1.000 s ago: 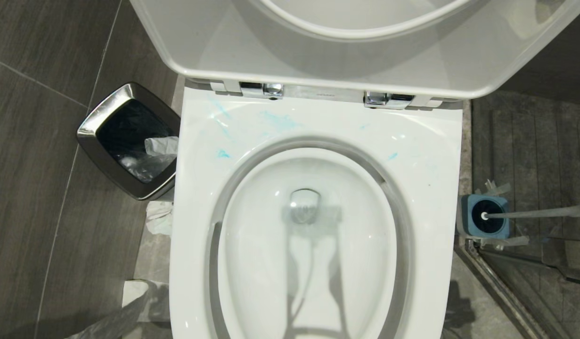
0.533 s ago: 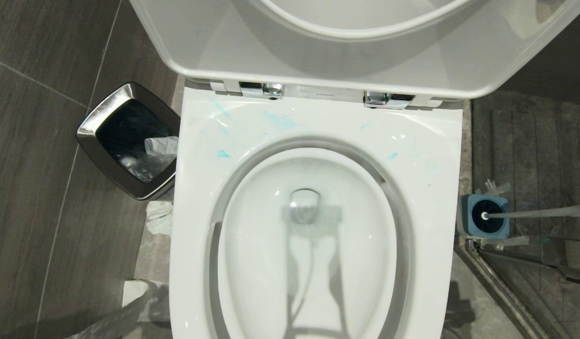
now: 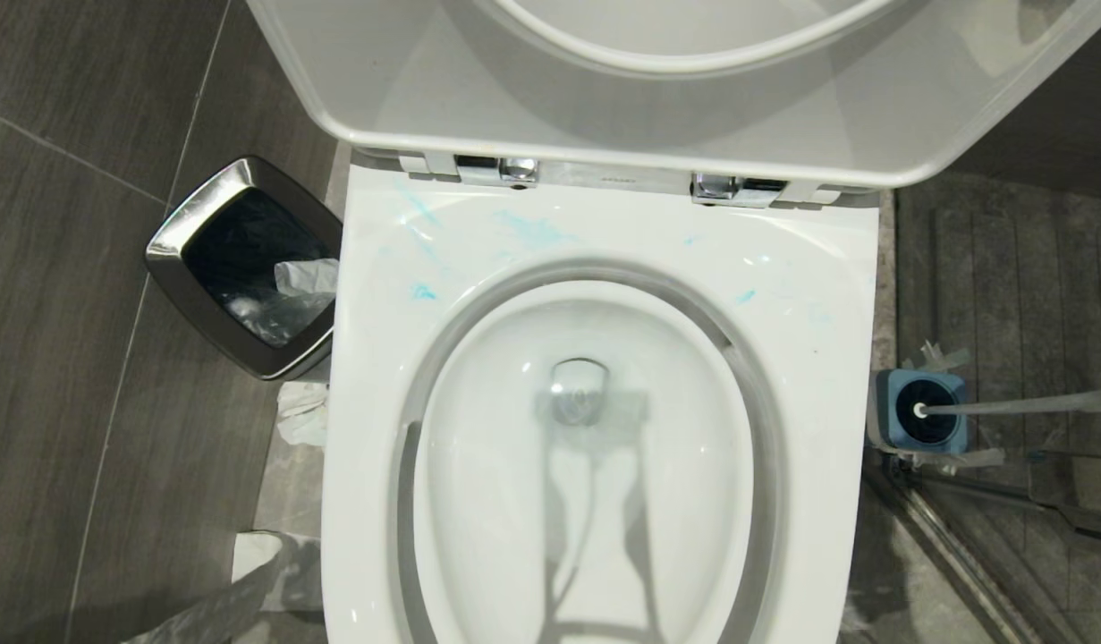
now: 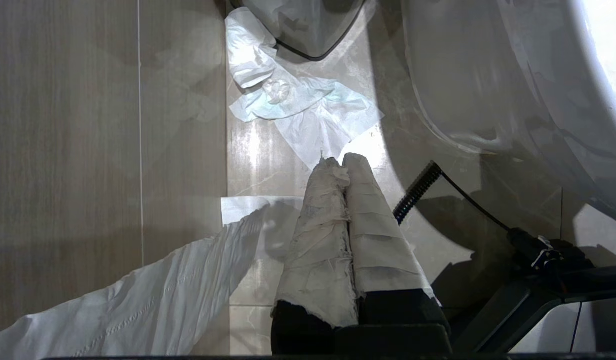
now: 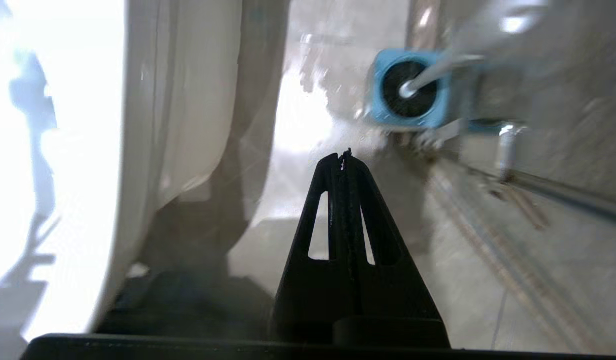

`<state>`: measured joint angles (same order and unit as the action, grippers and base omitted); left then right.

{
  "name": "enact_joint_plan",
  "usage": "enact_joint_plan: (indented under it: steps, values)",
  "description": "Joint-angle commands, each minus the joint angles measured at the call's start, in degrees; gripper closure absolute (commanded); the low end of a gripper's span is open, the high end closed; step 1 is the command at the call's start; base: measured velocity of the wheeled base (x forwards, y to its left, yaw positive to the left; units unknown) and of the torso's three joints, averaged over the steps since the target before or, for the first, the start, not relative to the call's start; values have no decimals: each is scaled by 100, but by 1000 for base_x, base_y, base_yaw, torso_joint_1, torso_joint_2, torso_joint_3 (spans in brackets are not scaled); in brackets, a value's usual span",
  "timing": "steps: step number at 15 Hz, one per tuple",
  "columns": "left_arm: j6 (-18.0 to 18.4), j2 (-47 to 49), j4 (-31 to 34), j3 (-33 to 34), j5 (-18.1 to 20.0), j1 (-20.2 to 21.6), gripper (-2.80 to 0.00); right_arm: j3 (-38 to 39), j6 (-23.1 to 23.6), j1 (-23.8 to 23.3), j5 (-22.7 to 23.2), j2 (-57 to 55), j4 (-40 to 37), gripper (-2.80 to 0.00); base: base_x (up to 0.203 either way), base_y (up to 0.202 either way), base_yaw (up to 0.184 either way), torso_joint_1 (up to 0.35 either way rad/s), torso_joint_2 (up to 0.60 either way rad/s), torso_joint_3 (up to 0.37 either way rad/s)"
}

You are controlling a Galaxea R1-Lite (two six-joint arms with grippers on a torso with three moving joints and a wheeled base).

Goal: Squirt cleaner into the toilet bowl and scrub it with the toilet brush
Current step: Pour in the cleaning agent

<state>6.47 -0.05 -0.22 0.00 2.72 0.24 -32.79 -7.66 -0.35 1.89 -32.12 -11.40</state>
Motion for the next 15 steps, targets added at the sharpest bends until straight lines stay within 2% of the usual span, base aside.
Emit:
enact_joint_plan:
  steps: [1, 3, 5, 10, 11, 15]
  values:
    - [3, 5, -4, 44, 1, 2, 0, -386, -97, 0, 206, -1612, 31, 0, 0, 0, 0, 0, 0, 0]
    - [3, 5, -4, 44, 1, 2, 0, -597, -215, -5, 581, -2466, 434, 0, 0, 0, 0, 0, 0, 0]
    - [3, 5, -4, 44, 1, 2, 0, -732, -240, -7, 740, -3096, 963, 0, 0, 0, 0, 0, 0, 0]
    - [3, 5, -4, 44, 1, 2, 0, -827, -244, -9, 814, -4378, 1455, 0, 0, 0, 0, 0, 0, 0]
    - [3, 5, -4, 44, 1, 2, 0, -786, -248, -10, 812, -4587, 1754, 0, 0, 0, 0, 0, 0, 0]
    - [3, 5, -4, 44, 1, 2, 0, 31, -194, -18, 802, -5295, 4341, 0, 0, 0, 0, 0, 0, 0]
